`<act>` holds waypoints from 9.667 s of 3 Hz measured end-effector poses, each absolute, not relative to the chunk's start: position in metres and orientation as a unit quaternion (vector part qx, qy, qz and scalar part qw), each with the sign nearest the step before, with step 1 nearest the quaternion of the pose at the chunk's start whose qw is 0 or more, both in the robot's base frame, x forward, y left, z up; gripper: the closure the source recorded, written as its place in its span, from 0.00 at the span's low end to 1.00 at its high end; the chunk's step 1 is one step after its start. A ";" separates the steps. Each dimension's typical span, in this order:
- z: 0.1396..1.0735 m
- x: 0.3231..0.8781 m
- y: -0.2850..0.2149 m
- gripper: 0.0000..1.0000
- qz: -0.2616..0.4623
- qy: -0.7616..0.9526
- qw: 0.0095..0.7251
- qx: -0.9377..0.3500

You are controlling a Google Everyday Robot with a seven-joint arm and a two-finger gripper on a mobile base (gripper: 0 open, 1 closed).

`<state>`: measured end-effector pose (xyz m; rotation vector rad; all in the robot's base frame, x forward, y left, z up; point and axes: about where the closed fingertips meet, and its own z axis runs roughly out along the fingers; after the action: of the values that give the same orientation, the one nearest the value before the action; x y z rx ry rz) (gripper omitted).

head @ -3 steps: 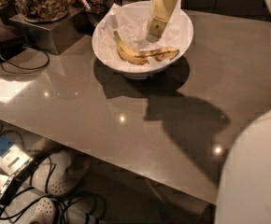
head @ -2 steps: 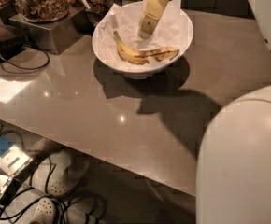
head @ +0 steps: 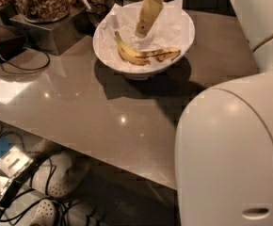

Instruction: Pick banana from white bowl

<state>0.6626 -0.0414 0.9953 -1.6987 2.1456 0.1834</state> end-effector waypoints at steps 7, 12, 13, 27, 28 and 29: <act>0.933 0.695 -0.045 0.39 0.021 0.809 0.110 -0.577; 0.893 0.702 -0.043 0.44 0.045 0.809 0.074 -0.582; 0.887 0.704 -0.044 0.45 0.049 0.809 0.071 -0.581; 0.873 0.720 -0.041 1.00 0.056 0.794 0.087 -0.599; 0.903 0.705 -0.053 1.00 0.034 0.787 0.099 -0.608; 0.902 0.711 -0.051 1.00 0.031 0.787 0.108 -0.607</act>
Offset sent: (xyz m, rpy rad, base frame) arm -0.0359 -0.0414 -0.0292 -0.2109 0.2733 -0.0737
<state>0.7107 -0.0510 0.9021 -1.7851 2.3167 0.0924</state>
